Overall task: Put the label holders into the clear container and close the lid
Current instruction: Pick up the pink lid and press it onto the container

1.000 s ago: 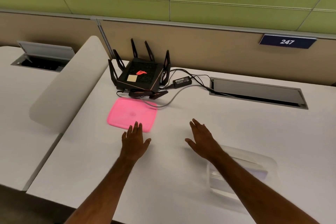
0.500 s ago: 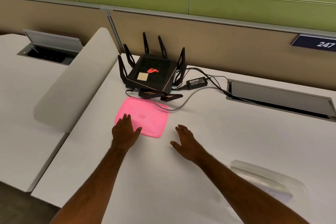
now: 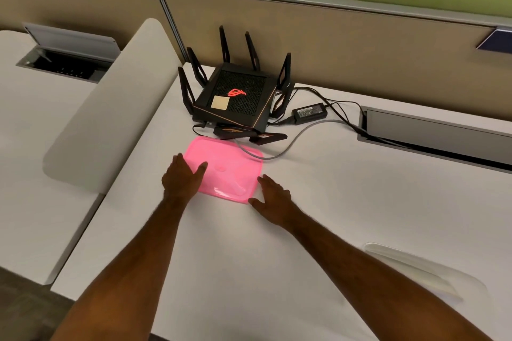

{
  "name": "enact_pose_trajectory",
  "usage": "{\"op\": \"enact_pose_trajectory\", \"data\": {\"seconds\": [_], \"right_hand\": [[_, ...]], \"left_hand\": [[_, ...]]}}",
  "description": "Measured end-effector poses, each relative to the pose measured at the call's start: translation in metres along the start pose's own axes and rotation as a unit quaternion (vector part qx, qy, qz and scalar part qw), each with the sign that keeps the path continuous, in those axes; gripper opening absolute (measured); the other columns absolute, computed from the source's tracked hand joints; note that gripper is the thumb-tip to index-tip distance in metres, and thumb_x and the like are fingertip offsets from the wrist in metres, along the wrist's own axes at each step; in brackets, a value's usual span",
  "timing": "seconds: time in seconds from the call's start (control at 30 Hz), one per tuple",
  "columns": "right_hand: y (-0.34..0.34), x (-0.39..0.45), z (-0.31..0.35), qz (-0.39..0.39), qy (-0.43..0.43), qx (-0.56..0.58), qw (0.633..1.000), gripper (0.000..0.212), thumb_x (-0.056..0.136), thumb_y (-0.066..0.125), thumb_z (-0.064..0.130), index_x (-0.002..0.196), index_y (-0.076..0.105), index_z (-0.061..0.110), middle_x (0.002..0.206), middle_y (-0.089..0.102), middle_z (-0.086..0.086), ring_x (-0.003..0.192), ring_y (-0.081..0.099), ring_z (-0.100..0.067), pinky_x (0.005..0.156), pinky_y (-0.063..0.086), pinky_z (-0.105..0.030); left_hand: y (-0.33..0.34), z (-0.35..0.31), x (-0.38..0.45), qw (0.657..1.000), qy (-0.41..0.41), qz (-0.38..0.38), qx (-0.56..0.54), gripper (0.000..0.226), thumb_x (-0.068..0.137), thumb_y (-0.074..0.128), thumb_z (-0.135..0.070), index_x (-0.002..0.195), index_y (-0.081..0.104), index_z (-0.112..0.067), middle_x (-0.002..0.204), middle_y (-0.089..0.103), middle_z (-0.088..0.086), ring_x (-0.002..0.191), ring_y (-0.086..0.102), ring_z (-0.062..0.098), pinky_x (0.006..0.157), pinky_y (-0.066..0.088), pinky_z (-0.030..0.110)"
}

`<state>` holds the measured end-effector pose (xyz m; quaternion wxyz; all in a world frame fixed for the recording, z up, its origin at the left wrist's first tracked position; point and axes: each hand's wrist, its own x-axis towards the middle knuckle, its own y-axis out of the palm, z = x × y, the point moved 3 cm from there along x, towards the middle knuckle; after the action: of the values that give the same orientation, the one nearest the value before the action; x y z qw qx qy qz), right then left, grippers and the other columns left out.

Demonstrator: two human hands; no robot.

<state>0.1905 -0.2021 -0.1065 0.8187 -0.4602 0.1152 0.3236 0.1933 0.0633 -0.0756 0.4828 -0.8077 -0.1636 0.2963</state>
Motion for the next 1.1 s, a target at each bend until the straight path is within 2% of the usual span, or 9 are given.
{"op": "enact_pose_trajectory", "data": {"seconds": [0.13,0.3,0.5,0.67,0.77,0.97,1.1], "right_hand": [[0.001,0.002,0.007,-0.001,-0.003,0.031,1.000,0.077,0.102,0.050,0.052,0.163,0.017,0.019,0.172,0.016,-0.003,0.156,0.022,-0.027,0.124,0.016,-0.049],[-0.003,-0.005,0.015,0.001,0.000,0.087,0.996,0.074,0.102,0.054,0.048,0.162,0.022,0.019,0.168,0.028,-0.002,0.149,0.038,-0.025,0.123,0.024,-0.049],[-0.010,-0.022,0.029,0.013,-0.014,0.094,0.995,0.075,0.102,0.055,0.048,0.162,0.021,0.018,0.168,0.028,-0.004,0.148,0.039,-0.027,0.122,0.029,-0.049],[-0.016,-0.044,0.036,0.010,-0.013,0.146,0.989,0.076,0.101,0.056,0.049,0.161,0.023,0.017,0.166,0.032,-0.006,0.145,0.043,-0.025,0.119,0.035,-0.048],[-0.019,-0.060,0.037,0.008,-0.007,0.194,0.981,0.076,0.100,0.059,0.047,0.161,0.026,0.017,0.163,0.037,-0.007,0.139,0.050,-0.024,0.113,0.042,-0.039],[-0.024,-0.090,0.034,-0.018,-0.005,0.243,0.970,0.076,0.098,0.062,0.045,0.160,0.026,0.021,0.163,0.036,-0.007,0.135,0.055,-0.022,0.103,0.042,-0.029],[-0.036,-0.110,0.027,-0.069,-0.007,0.263,0.962,0.072,0.097,0.066,0.040,0.157,0.030,0.021,0.155,0.045,-0.004,0.108,0.065,-0.012,0.088,0.043,-0.024]], "left_hand": [[0.003,-0.002,0.000,0.999,-0.018,0.003,-0.028,0.088,0.093,0.056,-0.062,0.155,0.027,-0.006,0.154,0.044,0.018,0.138,0.045,0.041,0.115,0.034,0.052],[-0.001,0.003,-0.003,0.997,-0.030,-0.008,-0.074,0.077,0.093,0.061,-0.054,0.146,0.040,-0.004,0.142,0.054,0.021,0.127,0.054,0.042,0.106,0.045,0.053],[-0.012,0.015,-0.013,0.993,-0.055,-0.019,-0.104,0.075,0.092,0.066,-0.046,0.147,0.039,-0.001,0.139,0.055,0.024,0.126,0.053,0.046,0.103,0.047,0.055],[-0.019,0.020,-0.034,0.991,-0.069,-0.020,-0.112,0.077,0.092,0.066,-0.046,0.148,0.037,-0.003,0.142,0.053,0.023,0.130,0.050,0.045,0.104,0.046,0.055],[-0.024,0.023,-0.049,0.991,-0.069,-0.024,-0.115,0.078,0.092,0.066,-0.046,0.149,0.037,-0.003,0.143,0.052,0.023,0.130,0.050,0.046,0.104,0.046,0.056],[-0.033,0.027,-0.079,0.985,-0.060,-0.036,-0.159,0.079,0.091,0.064,-0.050,0.151,0.036,-0.007,0.151,0.046,0.018,0.137,0.044,0.042,0.111,0.039,0.053],[-0.040,0.021,-0.096,0.977,-0.039,-0.050,-0.203,0.075,0.093,0.064,-0.050,0.149,0.039,-0.008,0.148,0.050,0.016,0.131,0.052,0.038,0.107,0.044,0.049]]}}
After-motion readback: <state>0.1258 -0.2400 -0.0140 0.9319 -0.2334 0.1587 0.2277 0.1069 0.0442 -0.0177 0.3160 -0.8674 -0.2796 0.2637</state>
